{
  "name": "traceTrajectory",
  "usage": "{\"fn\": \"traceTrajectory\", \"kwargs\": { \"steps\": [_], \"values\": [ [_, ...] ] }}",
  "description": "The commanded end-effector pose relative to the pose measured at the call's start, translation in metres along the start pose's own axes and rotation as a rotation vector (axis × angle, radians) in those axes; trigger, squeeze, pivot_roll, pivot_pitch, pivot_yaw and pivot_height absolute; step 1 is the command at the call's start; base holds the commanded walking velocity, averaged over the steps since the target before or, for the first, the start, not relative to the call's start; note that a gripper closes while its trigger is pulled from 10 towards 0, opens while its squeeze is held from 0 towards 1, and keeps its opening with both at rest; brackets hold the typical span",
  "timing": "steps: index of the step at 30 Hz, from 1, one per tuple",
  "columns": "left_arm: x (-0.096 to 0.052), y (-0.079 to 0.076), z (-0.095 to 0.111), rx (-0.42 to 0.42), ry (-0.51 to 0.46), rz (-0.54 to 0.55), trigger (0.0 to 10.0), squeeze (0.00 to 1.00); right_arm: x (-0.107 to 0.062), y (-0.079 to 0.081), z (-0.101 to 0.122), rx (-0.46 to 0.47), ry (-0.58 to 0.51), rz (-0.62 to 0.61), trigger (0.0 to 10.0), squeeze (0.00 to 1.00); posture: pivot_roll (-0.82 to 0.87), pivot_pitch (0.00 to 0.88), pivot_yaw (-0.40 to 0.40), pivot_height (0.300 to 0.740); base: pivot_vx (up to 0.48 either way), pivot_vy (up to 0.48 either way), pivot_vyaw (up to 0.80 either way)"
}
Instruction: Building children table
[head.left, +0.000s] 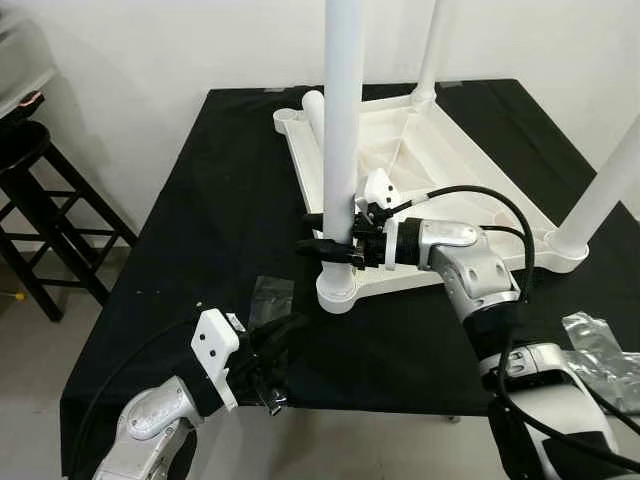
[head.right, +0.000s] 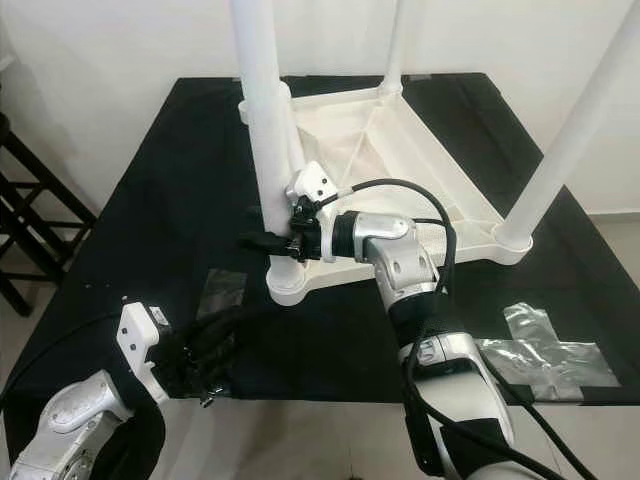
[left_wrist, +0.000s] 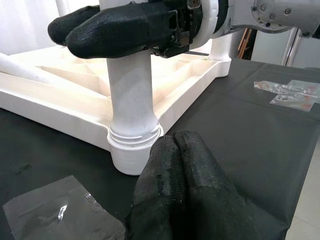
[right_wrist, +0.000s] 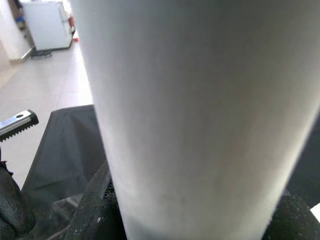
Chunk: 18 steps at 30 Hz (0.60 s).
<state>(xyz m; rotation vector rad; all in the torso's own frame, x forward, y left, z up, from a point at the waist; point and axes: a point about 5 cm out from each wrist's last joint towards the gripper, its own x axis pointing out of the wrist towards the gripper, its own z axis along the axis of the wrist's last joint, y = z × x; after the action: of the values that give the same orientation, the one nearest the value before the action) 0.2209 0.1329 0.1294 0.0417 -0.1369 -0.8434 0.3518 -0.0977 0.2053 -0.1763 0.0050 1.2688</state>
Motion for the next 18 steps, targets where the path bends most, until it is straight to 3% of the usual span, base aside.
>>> {"fn": "traceTrajectory", "kwargs": {
  "steps": [1,3,5,6,7,8,9,10,11,13,18],
  "values": [
    [-0.001,-0.001,0.000,-0.002,0.006,-0.004,0.0,0.00,0.005,0.010,-0.012,0.026,0.013,-0.002,0.0,0.00,0.02,0.107,0.020,0.740,0.000,0.000,0.00],
    [-0.002,-0.001,0.000,-0.002,0.006,-0.004,0.0,0.00,0.008,0.019,-0.026,0.035,0.067,-0.112,0.0,0.00,0.02,0.108,0.014,0.740,0.000,0.000,0.00],
    [-0.002,-0.001,0.000,-0.002,0.006,-0.004,0.0,0.00,0.008,0.019,-0.026,0.035,0.067,-0.112,0.0,0.00,0.02,0.108,0.014,0.740,0.000,0.000,0.00],
    [-0.002,-0.001,0.000,-0.002,0.006,-0.003,0.0,0.00,0.012,0.023,-0.034,0.051,0.105,-0.213,0.0,0.00,0.02,0.104,0.012,0.740,0.000,0.000,0.00],
    [-0.002,-0.001,0.000,-0.001,0.006,-0.002,0.0,0.00,0.015,0.024,-0.042,0.119,0.113,-0.513,0.0,0.00,0.02,0.104,0.014,0.740,0.000,0.000,0.00],
    [-0.002,0.000,0.000,-0.001,0.005,-0.002,0.0,0.00,0.022,0.043,-0.049,0.167,0.123,-0.606,0.0,0.00,0.02,0.110,0.016,0.740,0.000,0.000,0.00],
    [-0.002,0.000,0.000,-0.001,0.005,-0.002,0.0,0.00,0.022,0.043,-0.049,0.167,0.123,-0.606,0.0,0.00,0.02,0.110,0.016,0.740,0.000,0.000,0.00],
    [-0.002,0.000,0.000,-0.001,0.005,-0.002,0.0,0.00,0.026,0.057,-0.051,0.199,0.124,-0.657,0.0,0.00,0.02,0.110,0.016,0.740,0.000,0.000,0.00],
    [-0.002,0.000,-0.001,-0.002,0.005,-0.003,0.0,0.00,0.028,0.061,-0.045,0.143,0.120,-0.669,0.0,0.00,0.01,0.104,0.018,0.740,0.000,0.000,0.00],
    [-0.001,0.000,-0.001,-0.002,0.005,-0.003,0.0,0.00,0.028,0.051,-0.038,0.121,0.104,-0.683,0.0,0.00,0.01,0.098,0.022,0.740,0.000,0.000,0.00],
    [-0.001,0.000,-0.001,-0.002,0.005,-0.007,0.0,0.00,0.030,0.049,-0.037,0.098,0.119,-0.679,0.0,0.00,0.01,0.100,0.015,0.740,0.000,0.000,0.00]
  ]
}}
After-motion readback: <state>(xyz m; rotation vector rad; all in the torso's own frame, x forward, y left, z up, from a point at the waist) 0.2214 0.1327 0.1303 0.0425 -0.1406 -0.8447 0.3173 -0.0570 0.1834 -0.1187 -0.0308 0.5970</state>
